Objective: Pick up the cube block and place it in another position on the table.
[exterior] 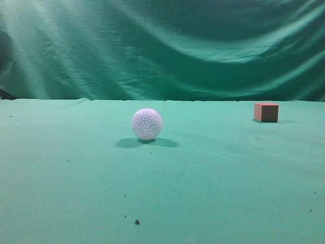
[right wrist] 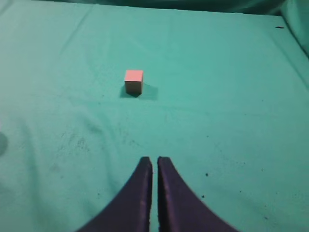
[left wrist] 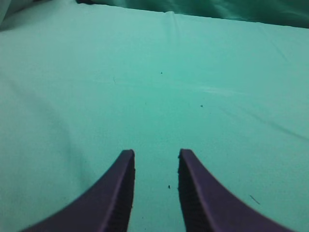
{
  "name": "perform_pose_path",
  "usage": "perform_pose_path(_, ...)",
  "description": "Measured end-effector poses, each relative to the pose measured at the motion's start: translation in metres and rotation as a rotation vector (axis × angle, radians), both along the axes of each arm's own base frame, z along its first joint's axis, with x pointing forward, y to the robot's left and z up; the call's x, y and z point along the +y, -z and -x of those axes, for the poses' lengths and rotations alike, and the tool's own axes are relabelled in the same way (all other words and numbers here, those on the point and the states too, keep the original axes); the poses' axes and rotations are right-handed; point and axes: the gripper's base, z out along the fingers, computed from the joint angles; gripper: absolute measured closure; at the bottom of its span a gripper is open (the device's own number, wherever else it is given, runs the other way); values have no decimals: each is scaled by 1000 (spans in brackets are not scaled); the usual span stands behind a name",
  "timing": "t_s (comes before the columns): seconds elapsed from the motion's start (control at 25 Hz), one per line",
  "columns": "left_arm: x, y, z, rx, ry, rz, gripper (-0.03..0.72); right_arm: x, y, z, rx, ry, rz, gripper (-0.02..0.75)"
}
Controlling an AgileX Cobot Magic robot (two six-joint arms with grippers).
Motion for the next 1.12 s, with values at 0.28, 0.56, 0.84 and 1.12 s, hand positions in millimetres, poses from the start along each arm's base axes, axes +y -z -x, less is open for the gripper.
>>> perform_pose_path(0.28,0,0,0,0,0,0,426,-5,57,13,-103,80,-36,738)
perform_pose_path(0.56,0,0,0,0,0,0,426,-5,63,14,-111,85,-51,738)
perform_pose_path(0.84,0,0,0,0,0,0,426,-5,63,14,-110,88,-58,738)
perform_pose_path(1.12,0,0,0,0,0,0,426,-5,63,14,-110,88,-58,738)
